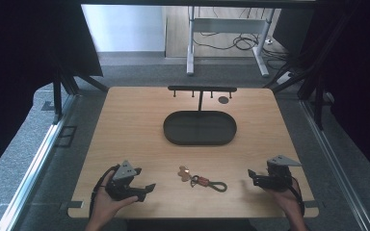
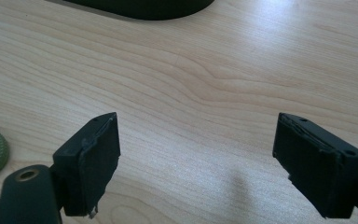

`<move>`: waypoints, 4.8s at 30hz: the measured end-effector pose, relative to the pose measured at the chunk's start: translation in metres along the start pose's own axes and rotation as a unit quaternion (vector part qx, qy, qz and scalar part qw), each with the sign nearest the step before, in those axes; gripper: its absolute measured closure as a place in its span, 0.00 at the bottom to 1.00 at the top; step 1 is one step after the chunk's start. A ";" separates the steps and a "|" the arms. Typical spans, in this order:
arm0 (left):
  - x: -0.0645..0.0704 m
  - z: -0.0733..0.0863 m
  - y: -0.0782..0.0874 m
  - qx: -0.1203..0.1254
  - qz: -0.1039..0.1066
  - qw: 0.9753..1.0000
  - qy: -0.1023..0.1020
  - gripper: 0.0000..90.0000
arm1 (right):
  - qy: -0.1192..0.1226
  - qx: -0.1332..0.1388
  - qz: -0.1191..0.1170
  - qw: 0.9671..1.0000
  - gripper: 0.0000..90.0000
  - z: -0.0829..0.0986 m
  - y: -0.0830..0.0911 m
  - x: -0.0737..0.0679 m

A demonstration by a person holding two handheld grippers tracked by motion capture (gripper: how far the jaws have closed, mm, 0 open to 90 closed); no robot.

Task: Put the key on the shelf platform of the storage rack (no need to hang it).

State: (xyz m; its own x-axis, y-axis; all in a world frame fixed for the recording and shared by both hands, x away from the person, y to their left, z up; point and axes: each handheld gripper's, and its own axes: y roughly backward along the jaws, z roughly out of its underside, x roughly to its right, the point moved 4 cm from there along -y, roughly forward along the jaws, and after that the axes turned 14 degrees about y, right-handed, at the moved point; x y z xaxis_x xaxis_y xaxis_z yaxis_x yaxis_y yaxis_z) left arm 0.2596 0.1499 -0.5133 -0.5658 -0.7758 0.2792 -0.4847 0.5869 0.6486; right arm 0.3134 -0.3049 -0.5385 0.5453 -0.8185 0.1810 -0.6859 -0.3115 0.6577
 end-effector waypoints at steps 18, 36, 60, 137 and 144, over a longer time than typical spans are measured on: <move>0.000 0.001 -0.001 -0.002 -0.003 1.000 0.001 0.25 | -0.008 0.004 -0.033 0.999 0.26 -0.002 0.009 0.003; 0.002 -0.002 0.005 0.004 0.001 1.000 0.001 0.25 | 0.082 -0.029 -0.113 0.990 0.37 -0.052 0.013 -0.012; 0.006 -0.003 0.004 0.003 0.006 1.000 -0.002 0.25 | 0.176 -0.092 -0.163 0.966 0.42 -0.109 0.016 -0.036; 0.011 -0.004 0.010 0.012 0.017 1.000 -0.008 0.25 | 0.314 -0.262 -0.271 0.871 0.57 -0.116 -0.072 -0.144; 0.010 -0.004 0.010 0.011 0.017 1.000 -0.008 0.25 | 0.324 -0.273 -0.264 0.867 0.57 -0.111 -0.080 -0.151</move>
State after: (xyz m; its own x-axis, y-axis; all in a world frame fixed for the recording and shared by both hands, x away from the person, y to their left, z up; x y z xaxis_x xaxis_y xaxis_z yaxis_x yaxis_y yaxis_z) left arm 0.2521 0.1467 -0.5012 -0.5920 -0.7521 0.2896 -0.4798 0.6176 0.6232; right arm 0.3392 -0.1027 -0.5377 0.9910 -0.1338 0.0068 -0.0257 -0.1408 0.9897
